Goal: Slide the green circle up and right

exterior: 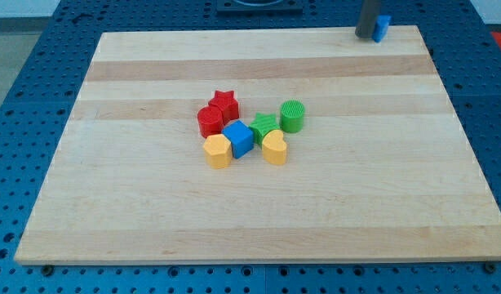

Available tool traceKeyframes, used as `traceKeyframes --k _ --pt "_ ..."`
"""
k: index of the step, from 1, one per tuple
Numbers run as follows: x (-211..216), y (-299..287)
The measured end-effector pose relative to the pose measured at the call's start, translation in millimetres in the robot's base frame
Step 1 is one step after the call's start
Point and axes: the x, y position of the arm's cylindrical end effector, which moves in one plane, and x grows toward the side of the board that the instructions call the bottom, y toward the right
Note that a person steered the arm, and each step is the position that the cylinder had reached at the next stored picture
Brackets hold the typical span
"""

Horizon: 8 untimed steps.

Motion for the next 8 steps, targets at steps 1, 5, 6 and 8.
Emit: traceKeyframes --k 1,5,6,8 --pt "25 -45" --pt "137 -173" --pt "157 -187" --pt "207 -187"
